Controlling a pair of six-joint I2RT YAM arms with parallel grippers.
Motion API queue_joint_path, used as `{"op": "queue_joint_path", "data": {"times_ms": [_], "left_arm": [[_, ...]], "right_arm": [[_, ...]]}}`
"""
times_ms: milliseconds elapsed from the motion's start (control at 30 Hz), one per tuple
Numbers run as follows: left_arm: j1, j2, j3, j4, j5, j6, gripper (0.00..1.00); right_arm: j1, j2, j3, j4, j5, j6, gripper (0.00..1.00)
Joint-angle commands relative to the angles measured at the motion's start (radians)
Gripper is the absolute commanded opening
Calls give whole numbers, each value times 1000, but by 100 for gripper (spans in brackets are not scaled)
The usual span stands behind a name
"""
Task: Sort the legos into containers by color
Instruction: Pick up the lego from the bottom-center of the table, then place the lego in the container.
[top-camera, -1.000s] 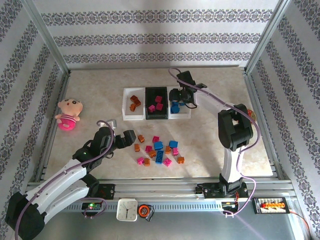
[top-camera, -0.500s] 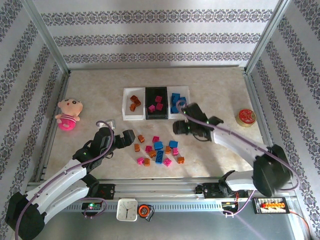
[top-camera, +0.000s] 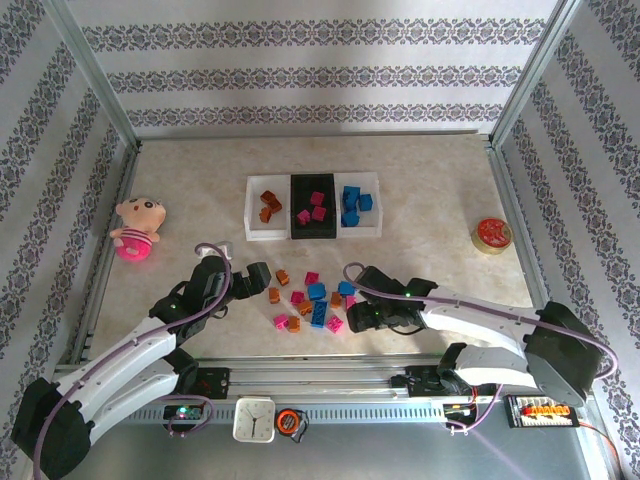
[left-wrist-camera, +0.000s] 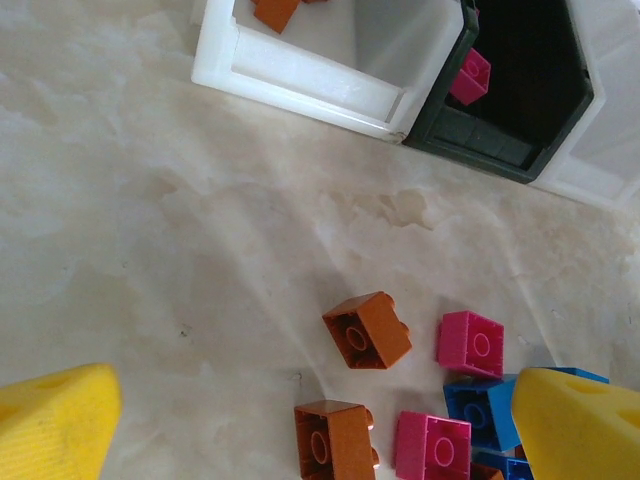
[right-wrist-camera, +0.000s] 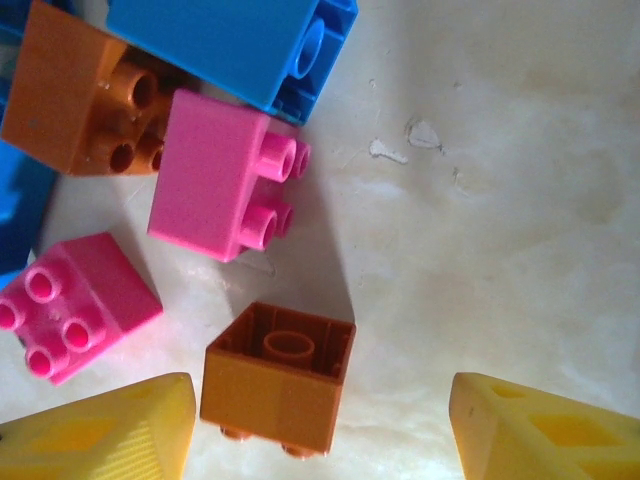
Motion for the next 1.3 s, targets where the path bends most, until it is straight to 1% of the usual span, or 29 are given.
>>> {"op": "queue_joint_path", "data": {"times_ms": [0,67,167,267,300,333,433,533,633,700,800,900,967,1100,1267], "left_arm": [[3,1,-1,35,-6,-7,100],[3,1,1,29,-7,-3,100],[2,0,0,18,-11,0,100],[2,0,-4,11,-16,1,100],[3,-2,-5,11,-18,0,100],[3,-2,-6,9,-20,0,100],[2,-6,-3,2,-31,3,100],[3,-6,2,-12,-44,7,100],[3,-9,0,-28,-59,2,100],[3,-9,0,-38,-66,-10,100],[3,-12,4,-57,-68,-20,100],[3,-21,11,-80,-63,-19,100],[4,-29,14,-96,-59,-16,100],[4,-35,20,-121,-56,-9,100],[5,-39,16,-121,-33,-5,100]], "right_arm": [[14,41,7,77,7,19,67],[14,77,17,83,4,14,66],[15,110,21,87,2,14,61],[16,104,19,80,3,8,50],[16,95,23,73,3,4,45],[16,83,27,62,3,-2,40],[14,29,54,23,4,-25,30],[13,-21,120,-15,15,-65,26],[-3,-5,231,-6,11,-128,24],[-23,52,324,16,-5,-180,24],[-55,183,474,79,-33,-247,24],[-88,346,637,136,-62,-293,23],[-115,458,751,159,-102,-303,24],[-150,684,995,178,-131,-313,24],[-165,931,1262,137,-133,-290,24]]}}
